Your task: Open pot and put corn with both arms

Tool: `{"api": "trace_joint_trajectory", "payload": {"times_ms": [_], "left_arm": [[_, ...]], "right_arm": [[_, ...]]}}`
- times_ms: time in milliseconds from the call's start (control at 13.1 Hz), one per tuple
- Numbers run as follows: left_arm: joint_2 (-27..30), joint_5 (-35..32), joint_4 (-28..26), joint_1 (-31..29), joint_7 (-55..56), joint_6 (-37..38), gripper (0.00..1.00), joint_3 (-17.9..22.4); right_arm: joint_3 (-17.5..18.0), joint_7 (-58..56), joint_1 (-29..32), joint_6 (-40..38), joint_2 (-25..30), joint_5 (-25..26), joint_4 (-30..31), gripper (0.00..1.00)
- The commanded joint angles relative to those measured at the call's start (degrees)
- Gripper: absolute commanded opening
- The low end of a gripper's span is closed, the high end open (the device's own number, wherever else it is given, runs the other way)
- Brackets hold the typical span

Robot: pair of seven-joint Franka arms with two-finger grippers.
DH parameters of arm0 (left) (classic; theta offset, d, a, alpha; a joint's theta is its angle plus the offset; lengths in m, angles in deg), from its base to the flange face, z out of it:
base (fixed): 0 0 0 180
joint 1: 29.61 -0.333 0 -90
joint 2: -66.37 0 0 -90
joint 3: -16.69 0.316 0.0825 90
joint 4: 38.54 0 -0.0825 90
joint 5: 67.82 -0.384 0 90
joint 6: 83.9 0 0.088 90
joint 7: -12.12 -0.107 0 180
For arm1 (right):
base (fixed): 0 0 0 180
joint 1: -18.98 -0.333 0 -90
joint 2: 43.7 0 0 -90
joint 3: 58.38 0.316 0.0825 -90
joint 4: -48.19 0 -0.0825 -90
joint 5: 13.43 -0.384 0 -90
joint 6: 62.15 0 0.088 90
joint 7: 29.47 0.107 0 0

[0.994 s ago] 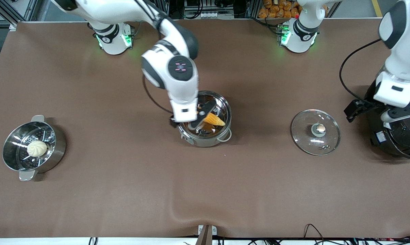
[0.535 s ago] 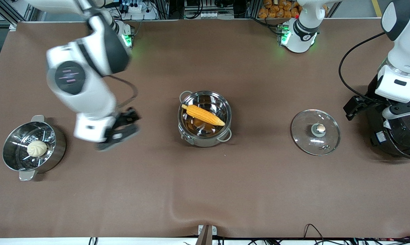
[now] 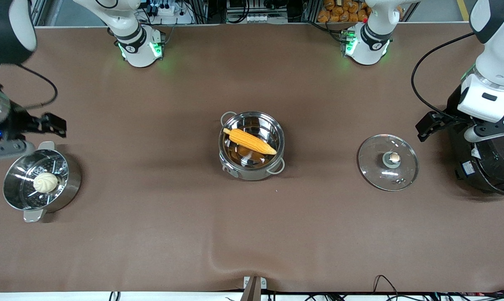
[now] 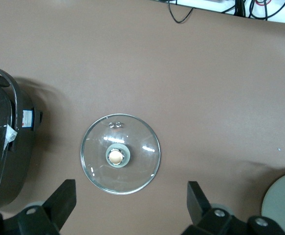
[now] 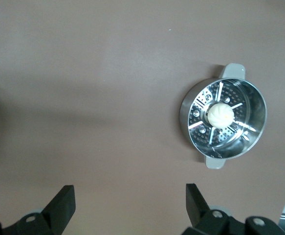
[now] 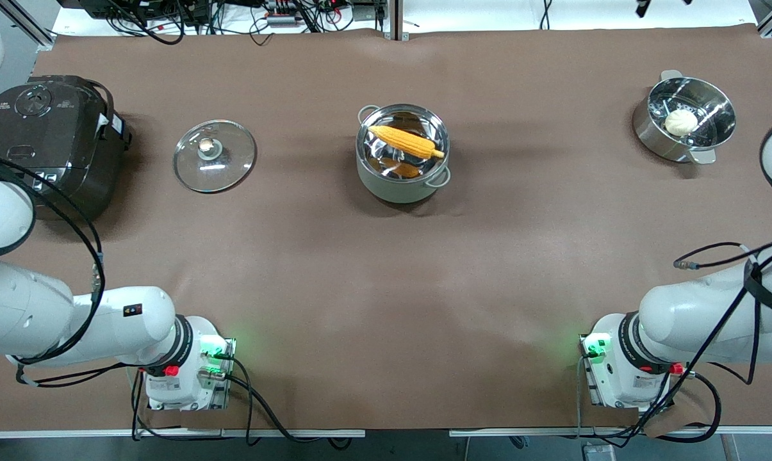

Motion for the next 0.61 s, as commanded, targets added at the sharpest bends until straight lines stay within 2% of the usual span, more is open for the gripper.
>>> {"api": "trace_joint_trajectory", "payload": {"times_ms": [0, 153, 382, 535], "left_arm": [[0.14, 1.0, 1.57, -0.48, -0.86, 2.62, 1.0, -0.24], [0.67, 1.08, 2.79, -0.66, -0.95, 4.71, 1.0, -0.15], [0.58, 1.17, 6.05, -0.92, -0.95, 7.89, 1.0, 0.02], [0.67, 1.43, 6.32, -1.01, -1.47, 8.76, 1.0, 0.2]], "right_arm": [[0.95, 1.62, 1.57, 0.86, 8.43, -0.86, 7.82, 1.0], [-0.36, 5.65, 1.49, 0.42, 10.03, -1.73, 7.92, 1.0], [-10.27, 7.7, -6.13, 0.5, 10.12, -4.9, 7.57, 1.0], [-12.49, 7.61, -8.43, 0.59, 10.03, -4.9, 7.39, 1.0]]}}
